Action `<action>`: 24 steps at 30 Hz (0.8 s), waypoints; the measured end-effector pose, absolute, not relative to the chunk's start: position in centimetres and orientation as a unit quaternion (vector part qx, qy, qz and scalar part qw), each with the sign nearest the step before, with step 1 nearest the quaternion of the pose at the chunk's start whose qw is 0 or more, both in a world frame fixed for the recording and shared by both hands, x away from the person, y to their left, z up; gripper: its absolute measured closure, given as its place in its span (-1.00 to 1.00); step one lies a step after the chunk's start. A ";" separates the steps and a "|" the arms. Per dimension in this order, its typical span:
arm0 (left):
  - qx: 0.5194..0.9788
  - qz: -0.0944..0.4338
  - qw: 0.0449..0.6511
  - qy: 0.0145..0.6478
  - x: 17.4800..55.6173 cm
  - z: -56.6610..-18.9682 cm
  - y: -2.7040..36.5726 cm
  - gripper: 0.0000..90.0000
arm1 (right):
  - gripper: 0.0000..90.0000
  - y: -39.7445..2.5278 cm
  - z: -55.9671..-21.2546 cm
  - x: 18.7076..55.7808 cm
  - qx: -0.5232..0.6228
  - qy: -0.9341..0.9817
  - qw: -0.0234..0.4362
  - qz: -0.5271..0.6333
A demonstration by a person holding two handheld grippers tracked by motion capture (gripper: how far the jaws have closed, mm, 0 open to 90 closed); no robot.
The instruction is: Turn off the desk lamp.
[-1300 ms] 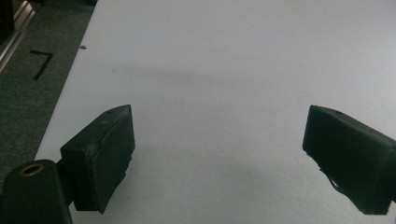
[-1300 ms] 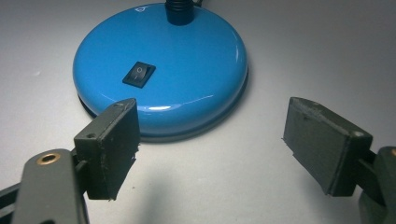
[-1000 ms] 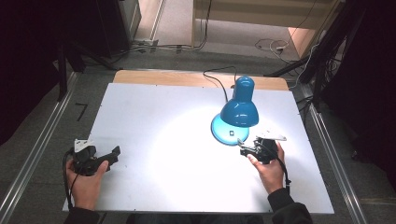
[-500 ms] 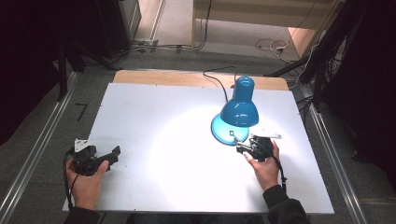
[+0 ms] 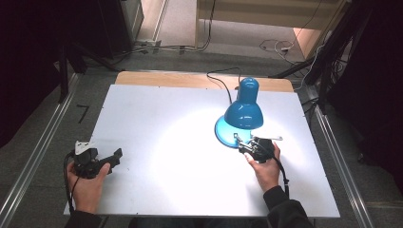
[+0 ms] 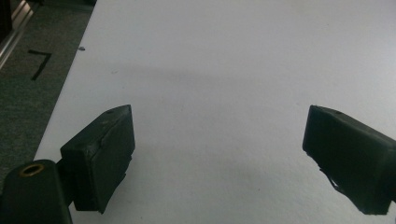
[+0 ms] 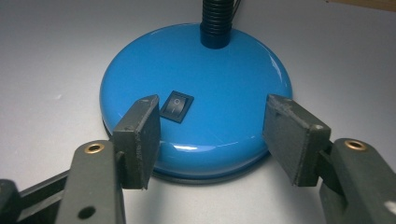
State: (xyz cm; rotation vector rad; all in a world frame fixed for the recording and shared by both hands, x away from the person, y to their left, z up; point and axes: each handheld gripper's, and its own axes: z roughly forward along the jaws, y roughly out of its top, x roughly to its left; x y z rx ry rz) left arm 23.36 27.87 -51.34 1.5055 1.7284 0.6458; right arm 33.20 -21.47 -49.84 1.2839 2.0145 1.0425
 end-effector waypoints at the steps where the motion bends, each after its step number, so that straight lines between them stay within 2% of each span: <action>1: 0.587 0.252 0.371 0.674 23.4 -51.3 27.9 -0.77 | -0.09 -21.5 -49.8 33.2 0.475 0.745 0.264 0.386; 6: 0.587 0.251 0.372 0.673 23.3 -51.3 27.9 -0.77 | 0.42 -21.3 -49.8 33.2 0.467 0.739 0.268 0.404; 13: 0.589 0.251 0.371 0.673 23.3 -51.3 27.9 -0.77 | 0.86 -20.9 -49.9 33.2 0.463 0.739 0.261 0.414; 16: 0.589 0.251 0.370 0.672 23.3 -51.3 27.9 -0.77 | 0.94 -20.8 -49.9 33.3 0.460 0.740 0.259 0.416; 24: 0.588 0.251 0.372 0.673 23.4 -51.4 27.9 -0.77 | 0.94 -20.4 -50.2 33.6 0.462 0.740 0.251 0.420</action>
